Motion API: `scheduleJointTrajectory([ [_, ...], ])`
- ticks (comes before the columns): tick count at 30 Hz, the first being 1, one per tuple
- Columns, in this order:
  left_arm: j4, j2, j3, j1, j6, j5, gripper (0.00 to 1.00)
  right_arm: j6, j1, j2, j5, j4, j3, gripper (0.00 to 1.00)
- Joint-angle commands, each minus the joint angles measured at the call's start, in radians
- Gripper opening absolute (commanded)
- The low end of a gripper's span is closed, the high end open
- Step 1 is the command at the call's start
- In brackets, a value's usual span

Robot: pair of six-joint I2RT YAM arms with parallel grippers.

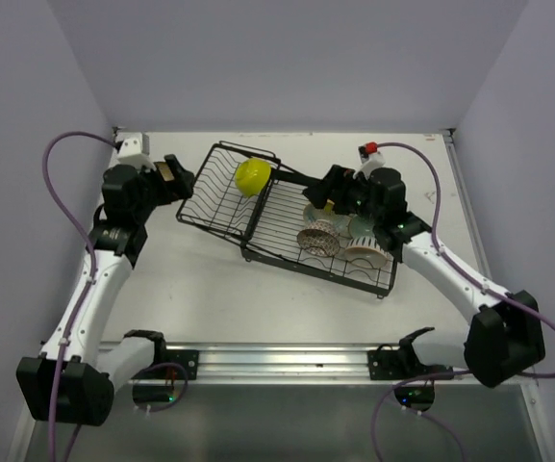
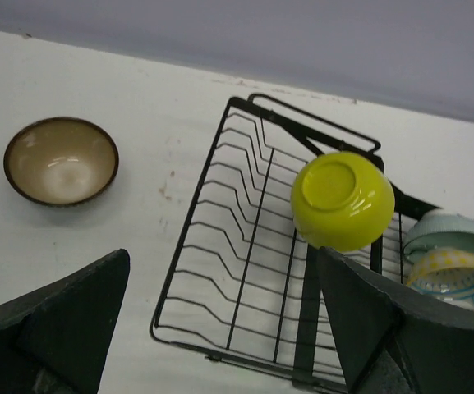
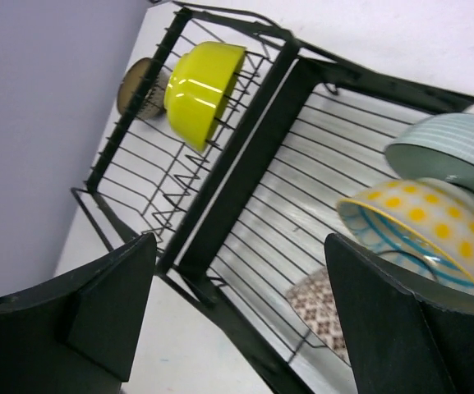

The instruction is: Unload the bowls from the dish rack

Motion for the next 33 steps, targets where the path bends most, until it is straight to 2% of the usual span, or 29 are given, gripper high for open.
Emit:
scheduleJointTrajectory([
  [1,0.153,-0.117,-0.13,-0.047,0.099,-0.042,1.0,0.169,0.008,0.12,-0.118,0.16,0.093,0.86],
  [6,0.156,-0.16,-0.137,-0.095,0.104,-0.069,1.0,0.253,0.07,0.307,-0.098,0.228,0.191,0.86],
  [13,0.145,-0.186,-0.14,-0.116,0.094,-0.087,1.0,0.316,0.147,0.476,-0.053,0.281,0.32,0.84],
  [23,0.116,-0.204,-0.125,-0.148,0.104,-0.124,1.0,0.396,0.151,0.581,-0.006,0.297,0.38,0.8],
  [33,0.089,-0.198,-0.109,-0.193,0.125,-0.167,1.0,0.404,0.151,0.653,0.02,0.292,0.444,0.79],
])
